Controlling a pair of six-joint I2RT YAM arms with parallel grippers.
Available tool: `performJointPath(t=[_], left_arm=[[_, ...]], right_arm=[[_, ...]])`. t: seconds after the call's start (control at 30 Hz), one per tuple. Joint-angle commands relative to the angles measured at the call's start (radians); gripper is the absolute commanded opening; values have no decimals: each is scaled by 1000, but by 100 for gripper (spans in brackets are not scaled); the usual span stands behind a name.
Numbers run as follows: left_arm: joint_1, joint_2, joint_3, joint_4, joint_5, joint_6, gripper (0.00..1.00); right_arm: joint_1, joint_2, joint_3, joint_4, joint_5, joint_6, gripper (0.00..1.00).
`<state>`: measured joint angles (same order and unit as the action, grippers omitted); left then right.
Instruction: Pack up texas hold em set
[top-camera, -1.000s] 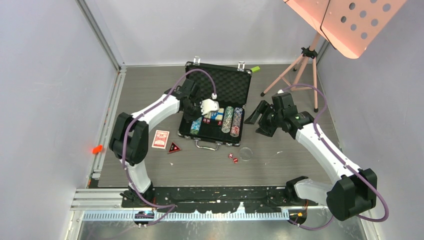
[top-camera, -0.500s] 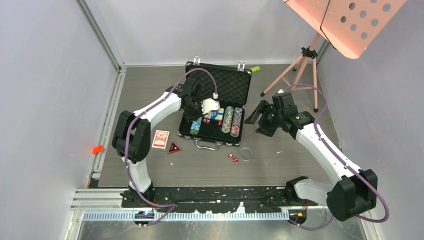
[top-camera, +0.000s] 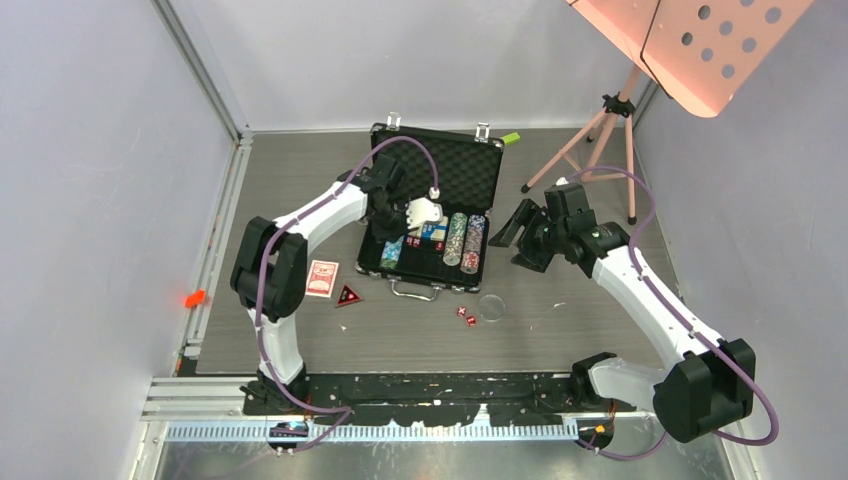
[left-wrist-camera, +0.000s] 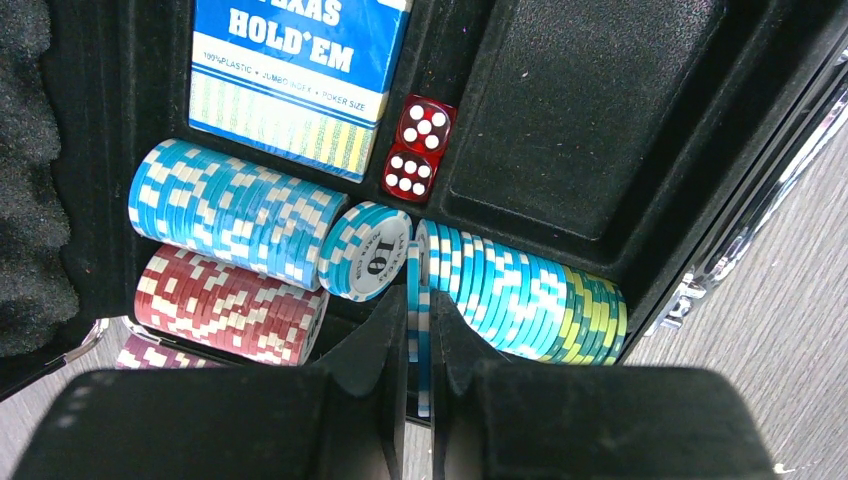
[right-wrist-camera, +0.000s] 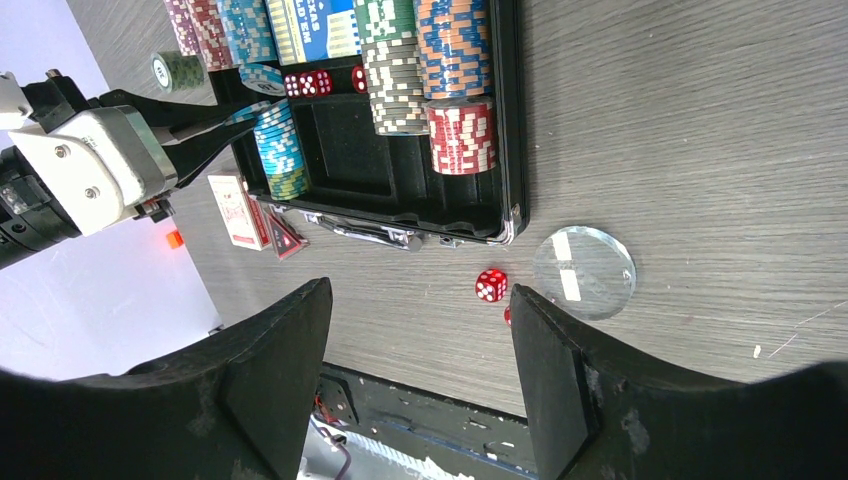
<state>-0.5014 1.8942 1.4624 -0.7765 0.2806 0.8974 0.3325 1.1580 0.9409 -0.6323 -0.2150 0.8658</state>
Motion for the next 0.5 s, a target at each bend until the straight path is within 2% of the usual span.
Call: performJointPath(t=[0.0, 0.17, 0.3, 0.47], left_arm=[[-9, 23, 12, -43, 0, -13, 4], [-9, 22, 18, -42, -9, -5, 6], [-9, 22, 34, -48, -8, -2, 1], [-9, 23, 56, -52, -17, 7, 0]], right_arm=[[1, -19, 39, 2, -3, -13, 72], [0, -18, 39, 2, -1, -14, 72], [0, -16, 41, 2, -1, -14, 72], [0, -17, 42, 0, 0, -14, 72]])
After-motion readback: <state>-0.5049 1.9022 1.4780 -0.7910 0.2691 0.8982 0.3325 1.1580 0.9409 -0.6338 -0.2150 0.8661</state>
